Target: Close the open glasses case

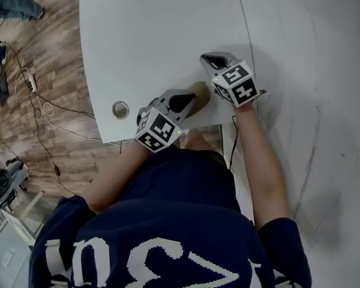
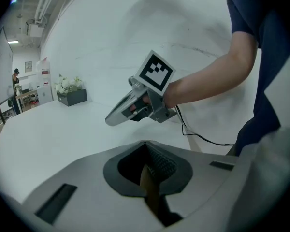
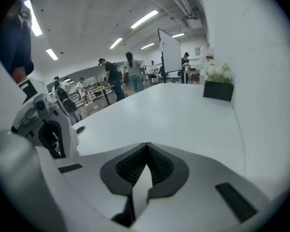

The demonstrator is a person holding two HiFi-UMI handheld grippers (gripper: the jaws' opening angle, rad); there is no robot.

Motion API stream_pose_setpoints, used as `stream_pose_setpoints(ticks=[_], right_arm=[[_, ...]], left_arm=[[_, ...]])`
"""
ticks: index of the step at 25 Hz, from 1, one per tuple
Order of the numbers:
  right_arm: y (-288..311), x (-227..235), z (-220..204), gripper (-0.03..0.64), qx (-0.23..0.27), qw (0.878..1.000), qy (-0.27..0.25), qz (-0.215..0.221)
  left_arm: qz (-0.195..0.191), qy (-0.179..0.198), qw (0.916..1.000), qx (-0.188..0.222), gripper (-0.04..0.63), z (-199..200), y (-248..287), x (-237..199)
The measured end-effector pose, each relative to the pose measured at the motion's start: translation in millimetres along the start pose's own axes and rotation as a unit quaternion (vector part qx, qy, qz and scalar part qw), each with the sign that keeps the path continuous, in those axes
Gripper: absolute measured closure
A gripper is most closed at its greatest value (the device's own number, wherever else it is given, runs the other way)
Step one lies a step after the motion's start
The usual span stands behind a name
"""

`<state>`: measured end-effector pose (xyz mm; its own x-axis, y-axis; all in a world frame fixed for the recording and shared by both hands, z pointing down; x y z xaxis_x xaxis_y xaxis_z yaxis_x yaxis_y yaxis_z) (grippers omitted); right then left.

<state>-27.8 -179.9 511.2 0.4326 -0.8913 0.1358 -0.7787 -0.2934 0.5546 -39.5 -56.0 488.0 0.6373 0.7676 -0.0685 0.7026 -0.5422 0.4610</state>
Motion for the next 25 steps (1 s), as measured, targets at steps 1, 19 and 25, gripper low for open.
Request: stream_pose_setpoints(ticks=[1, 19, 25], right_arm=[[-5, 5, 5, 0.595, 0.011, 1.000, 0.007, -0.013], [-206, 21, 151, 0.594, 0.315, 0.920, -0.001, -0.233], [-244, 9, 181, 0.595, 0.369, 0.895, -0.017, -0.249]], left_arm=[[-0.002, -0.001, 1.0000, 0.003, 0.581, -1, -1, -1], [0.194, -0.021, 0.9449, 0.263, 0.580, 161, -92, -118], [0.206, 0.014, 0.9238, 0.322, 0.580, 220, -124, -111]])
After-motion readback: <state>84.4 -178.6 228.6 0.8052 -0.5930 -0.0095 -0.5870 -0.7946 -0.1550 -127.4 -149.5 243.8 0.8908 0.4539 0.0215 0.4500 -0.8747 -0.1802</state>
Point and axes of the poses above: the fingertips, and each gripper's own axes: y forward along the fingers, x to its right, z out of its top, the point moved 2 cm from there along -y, backward along the fingers, and after that the axes turned 8 degrees about x, right-handed, at the moved point
